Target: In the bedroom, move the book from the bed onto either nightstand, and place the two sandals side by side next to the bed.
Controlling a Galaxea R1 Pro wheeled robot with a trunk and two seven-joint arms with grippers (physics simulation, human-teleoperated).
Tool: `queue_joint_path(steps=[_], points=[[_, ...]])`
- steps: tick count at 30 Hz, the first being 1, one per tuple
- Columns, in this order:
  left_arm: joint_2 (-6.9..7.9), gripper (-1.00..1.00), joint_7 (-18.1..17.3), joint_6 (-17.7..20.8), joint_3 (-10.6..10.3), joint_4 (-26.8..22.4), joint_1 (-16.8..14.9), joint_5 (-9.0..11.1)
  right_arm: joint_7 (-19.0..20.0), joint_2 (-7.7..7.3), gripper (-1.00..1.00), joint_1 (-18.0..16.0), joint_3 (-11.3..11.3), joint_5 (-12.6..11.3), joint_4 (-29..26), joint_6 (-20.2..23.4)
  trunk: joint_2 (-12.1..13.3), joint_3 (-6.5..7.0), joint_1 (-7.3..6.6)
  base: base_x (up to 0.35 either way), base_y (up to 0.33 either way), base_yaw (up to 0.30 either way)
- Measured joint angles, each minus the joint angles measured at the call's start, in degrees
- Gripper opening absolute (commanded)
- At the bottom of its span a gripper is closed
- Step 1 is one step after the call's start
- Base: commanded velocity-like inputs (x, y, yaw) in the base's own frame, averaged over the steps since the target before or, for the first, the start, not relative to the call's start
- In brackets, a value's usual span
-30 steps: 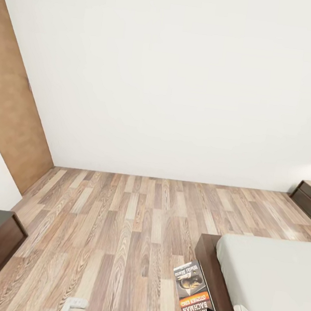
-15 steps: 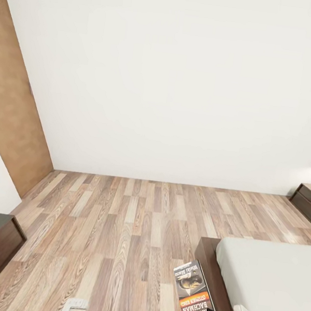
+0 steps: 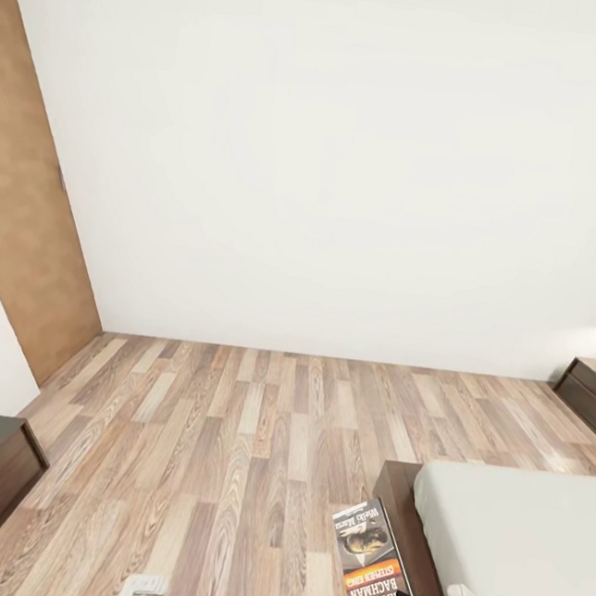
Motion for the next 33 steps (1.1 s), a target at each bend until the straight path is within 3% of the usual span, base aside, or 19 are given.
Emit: queue_joint_path(steps=[33], points=[[0.0,1.0,0.0,0.0,0.0,0.0,0.1,0.0,0.0,0.0,-1.0,0.0,0.0,0.0,0.0,0.0,0.0,1.93,0.0,0.0,0.0,0.0]])
